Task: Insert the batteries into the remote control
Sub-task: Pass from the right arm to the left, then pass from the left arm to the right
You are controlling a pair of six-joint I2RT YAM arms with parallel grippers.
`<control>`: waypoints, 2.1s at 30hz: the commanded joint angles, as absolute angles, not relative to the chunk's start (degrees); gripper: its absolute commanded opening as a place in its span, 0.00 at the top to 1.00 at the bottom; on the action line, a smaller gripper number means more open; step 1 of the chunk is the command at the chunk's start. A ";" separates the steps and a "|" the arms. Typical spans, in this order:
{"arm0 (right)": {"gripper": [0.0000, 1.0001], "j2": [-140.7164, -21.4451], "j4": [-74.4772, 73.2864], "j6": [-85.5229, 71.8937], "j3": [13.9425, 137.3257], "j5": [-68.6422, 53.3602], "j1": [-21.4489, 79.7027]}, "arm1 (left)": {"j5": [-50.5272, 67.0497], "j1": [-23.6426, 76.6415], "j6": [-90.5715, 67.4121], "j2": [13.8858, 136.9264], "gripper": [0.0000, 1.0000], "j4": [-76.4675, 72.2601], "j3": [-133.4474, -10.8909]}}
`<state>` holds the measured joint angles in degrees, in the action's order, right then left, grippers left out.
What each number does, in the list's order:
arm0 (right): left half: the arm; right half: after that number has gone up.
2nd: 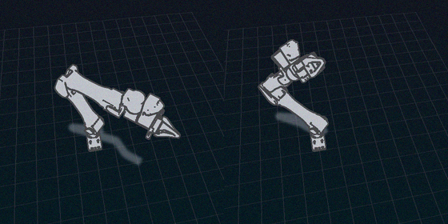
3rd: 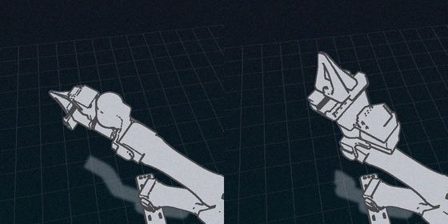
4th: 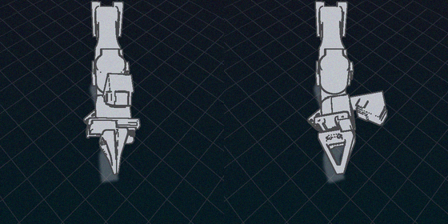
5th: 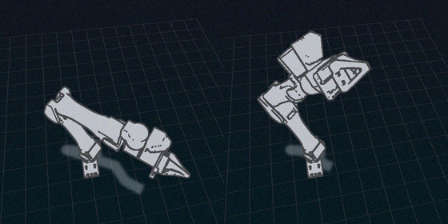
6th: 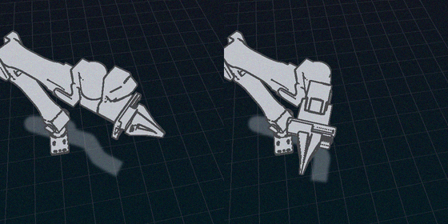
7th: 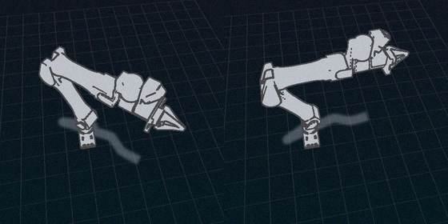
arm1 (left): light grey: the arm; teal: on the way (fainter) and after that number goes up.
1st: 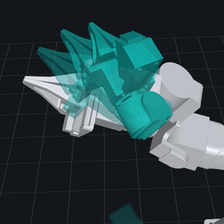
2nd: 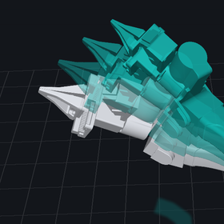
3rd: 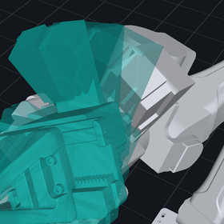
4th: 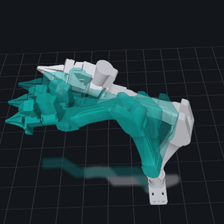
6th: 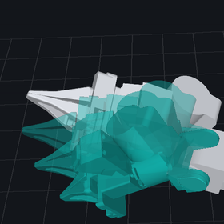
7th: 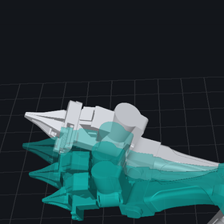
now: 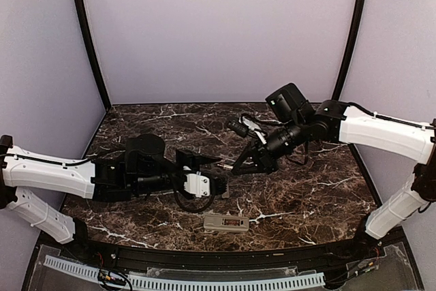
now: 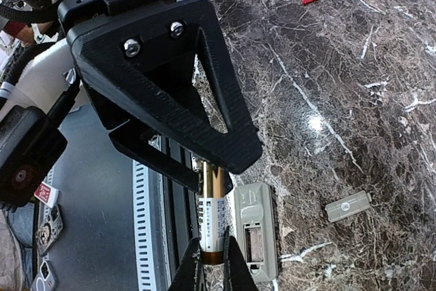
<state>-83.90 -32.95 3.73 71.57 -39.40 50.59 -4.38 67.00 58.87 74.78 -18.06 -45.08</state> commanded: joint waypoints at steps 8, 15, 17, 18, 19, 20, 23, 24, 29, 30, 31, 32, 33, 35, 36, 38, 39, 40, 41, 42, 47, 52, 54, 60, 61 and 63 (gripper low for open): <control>1.00 -85.38 -32.74 3.52 73.18 -39.61 52.04 | 1.29 65.41 54.07 73.79 0.62 -14.33 -48.72; 1.00 -85.88 -33.32 4.13 73.42 -39.38 52.12 | 1.43 64.57 54.76 74.47 0.69 -9.02 -51.25; 1.00 -85.79 -33.15 4.21 73.49 -39.38 52.12 | 1.51 64.48 54.78 74.67 0.73 -8.33 -51.47; 1.00 -85.78 -33.08 4.22 73.49 -39.38 52.12 | 1.63 64.45 54.78 74.73 0.75 -8.25 -51.49; 1.00 -85.86 -33.05 4.22 73.54 -39.38 52.12 | 1.90 64.43 54.77 74.82 0.78 -8.13 -51.50; 1.00 -86.07 -33.06 4.22 73.56 -39.38 52.12 | 2.01 64.36 54.56 74.85 0.79 -8.11 -51.50; 1.00 -86.52 -33.06 4.31 73.78 -39.29 52.12 | 2.46 64.40 54.27 75.01 0.88 -8.13 -51.50; 1.00 -86.59 -33.08 4.31 73.82 -39.41 52.12 | 2.48 64.35 54.09 75.00 0.95 -8.21 -51.50; 1.00 -86.51 -32.84 4.26 73.88 -39.26 52.12 | 2.17 64.40 53.07 74.67 1.00 -9.12 -51.07; 1.00 -86.35 -32.71 4.22 73.79 -39.02 52.12 | 1.90 64.40 52.16 74.45 1.00 -10.12 -50.67; 0.99 -86.14 -32.46 3.94 73.61 -38.05 52.12 | 1.66 64.41 51.52 74.27 1.00 -10.82 -50.38; 0.88 -85.75 -31.85 3.47 73.33 -37.31 52.05 | 1.09 64.35 50.01 73.92 1.00 -12.75 -49.62; 0.73 -85.14 -31.20 3.35 72.73 -36.96 52.07 | 0.90 64.35 49.00 73.70 1.00 -13.71 -49.11; 0.57 -82.95 -28.20 3.21 70.27 -37.75 51.95 | 0.74 64.34 44.24 72.83 1.00 -17.09 -47.23; 0.52 -81.35 -25.75 2.83 68.41 -38.33 51.90 | 1.20 64.36 42.86 72.13 1.00 -19.15 -45.78; 0.40 -77.93 -20.20 1.23 64.31 -39.52 51.73 | 2.14 64.34 38.81 71.21 1.00 -22.22 -43.70; 0.37 -75.83 -17.29 0.24 62.36 -39.82 51.54 | 2.43 64.34 36.22 70.98 1.00 -23.07 -42.70; 0.36 -74.56 -14.83 -2.00 60.58 -40.09 51.27 | 2.87 64.29 35.07 70.66 1.00 -24.36 -42.27; 0.35 -73.46 -12.30 -3.96 59.02 -40.65 50.86 | 3.27 64.33 33.11 70.48 1.00 -24.83 -41.55; 0.35 -72.71 -10.24 -6.00 57.71 -41.51 50.40 | 3.48 64.33 32.42 70.14 1.00 -25.52 -41.25; 0.34 -72.65 -0.76 -20.42 52.36 -43.80 48.43 | 4.05 64.34 30.61 70.15 1.00 -26.37 -40.48; 0.22 -73.42 3.35 -27.81 50.41 -41.44 48.48 | 4.91 64.34 31.21 71.31 1.00 -26.52 -41.16; 0.25 -72.92 5.53 -28.92 50.00 -41.22 48.46 | 5.29 64.38 31.47 72.06 1.00 -26.69 -41.49; 0.48 -76.71 4.65 -29.36 51.92 -43.85 48.52 | 6.19 64.34 31.60 73.79 1.00 -27.18 -41.95; 0.49 -77.29 4.80 -29.55 51.93 -44.23 48.52 | 6.22 64.34 31.62 73.94 1.00 -27.12 -42.07; 0.50 -77.83 5.37 -29.86 52.02 -44.34 48.52 | 6.35 64.34 31.82 74.24 1.00 -26.96 -42.36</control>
